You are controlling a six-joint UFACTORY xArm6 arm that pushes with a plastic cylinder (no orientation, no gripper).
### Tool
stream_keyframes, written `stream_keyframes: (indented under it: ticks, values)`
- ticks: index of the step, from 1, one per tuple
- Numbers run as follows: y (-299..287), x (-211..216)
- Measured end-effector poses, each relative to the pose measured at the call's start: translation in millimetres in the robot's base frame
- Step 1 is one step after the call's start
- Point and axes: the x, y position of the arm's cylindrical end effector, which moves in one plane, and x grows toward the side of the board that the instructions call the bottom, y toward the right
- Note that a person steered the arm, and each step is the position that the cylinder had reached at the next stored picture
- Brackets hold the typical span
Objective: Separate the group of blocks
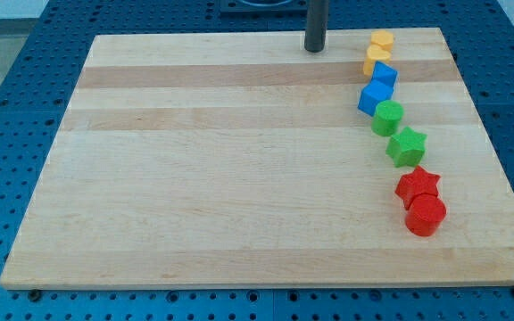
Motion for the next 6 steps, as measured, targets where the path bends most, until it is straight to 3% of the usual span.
stream_keyframes:
  ticks: [2, 6]
  values:
    - [52, -23]
    - [119, -24]
